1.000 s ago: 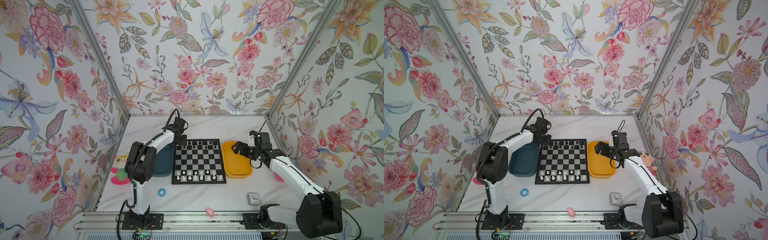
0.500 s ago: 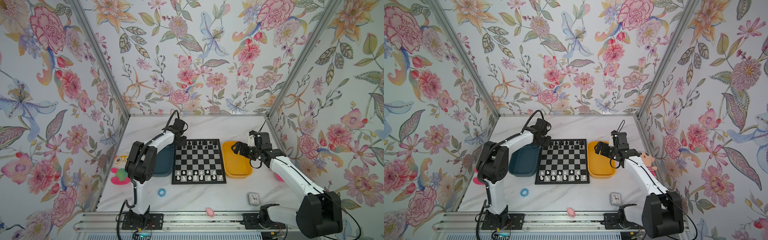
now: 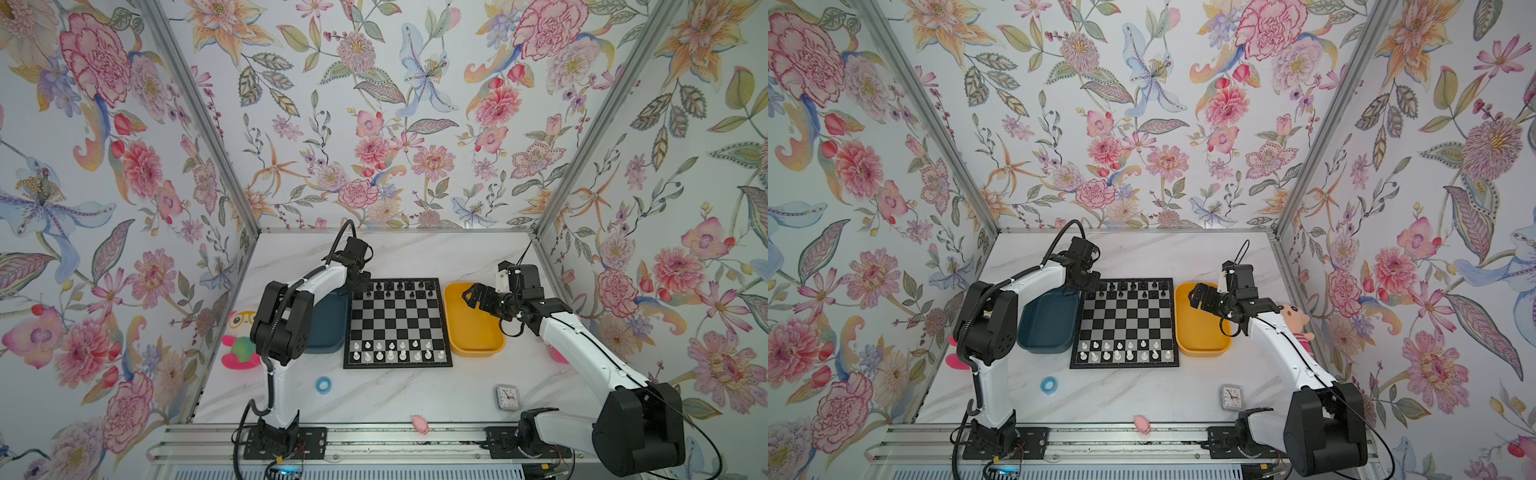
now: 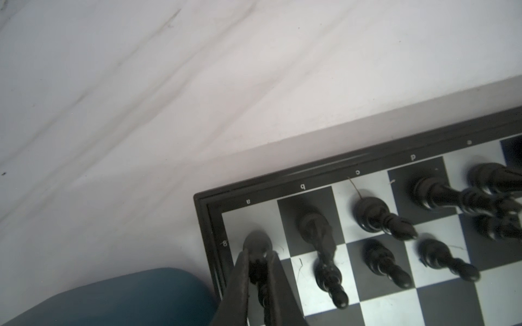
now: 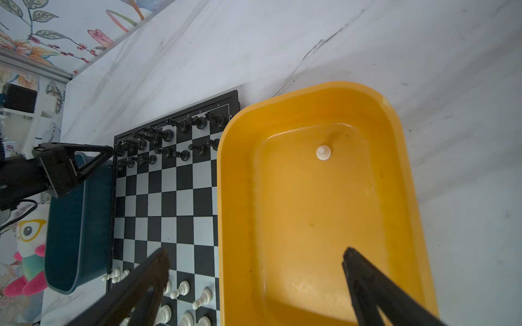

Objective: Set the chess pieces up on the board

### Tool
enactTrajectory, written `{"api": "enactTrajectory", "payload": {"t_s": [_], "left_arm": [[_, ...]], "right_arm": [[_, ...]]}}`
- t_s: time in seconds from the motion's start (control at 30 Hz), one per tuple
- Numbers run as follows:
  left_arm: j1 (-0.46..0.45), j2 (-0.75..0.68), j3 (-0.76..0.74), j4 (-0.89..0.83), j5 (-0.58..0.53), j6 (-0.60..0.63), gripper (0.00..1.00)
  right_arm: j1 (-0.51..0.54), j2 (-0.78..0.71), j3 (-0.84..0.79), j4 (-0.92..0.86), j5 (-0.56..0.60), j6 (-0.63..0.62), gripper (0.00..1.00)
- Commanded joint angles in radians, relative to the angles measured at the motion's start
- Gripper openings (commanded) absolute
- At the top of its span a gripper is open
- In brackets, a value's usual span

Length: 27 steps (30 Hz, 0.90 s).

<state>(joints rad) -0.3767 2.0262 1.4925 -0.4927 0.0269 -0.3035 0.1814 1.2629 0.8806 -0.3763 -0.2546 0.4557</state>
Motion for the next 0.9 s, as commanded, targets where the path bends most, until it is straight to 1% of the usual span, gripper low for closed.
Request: {"api": "enactTrajectory", "payload": {"t_s": [0.0,0.13,0.5,0.7,0.87], "left_arm": [[0.009,0.02,-0.005,0.002,0.017,-0.003,0.05],[0.01,0.022,-0.005,0.002,0.017,-0.002,0.05],[0.012,0.032,0.0,0.002,0.021,0.0,0.11],[0.012,0.029,-0.002,0.002,0.019,0.0,0.11],[0.011,0.022,-0.005,0.002,0.021,-0.002,0.15]], "right_arm": [[-0.005,-0.003,-0.005,0.01,-0.006,-0.009,0.97],[-0.005,-0.004,-0.006,0.01,-0.007,-0.009,0.97],[-0.004,-0.003,-0.006,0.008,-0.006,-0.008,0.97],[-0.005,-0.003,-0.005,0.007,-0.007,-0.008,0.97],[-0.005,-0.004,-0.005,0.008,-0.008,-0.008,0.97]]}}
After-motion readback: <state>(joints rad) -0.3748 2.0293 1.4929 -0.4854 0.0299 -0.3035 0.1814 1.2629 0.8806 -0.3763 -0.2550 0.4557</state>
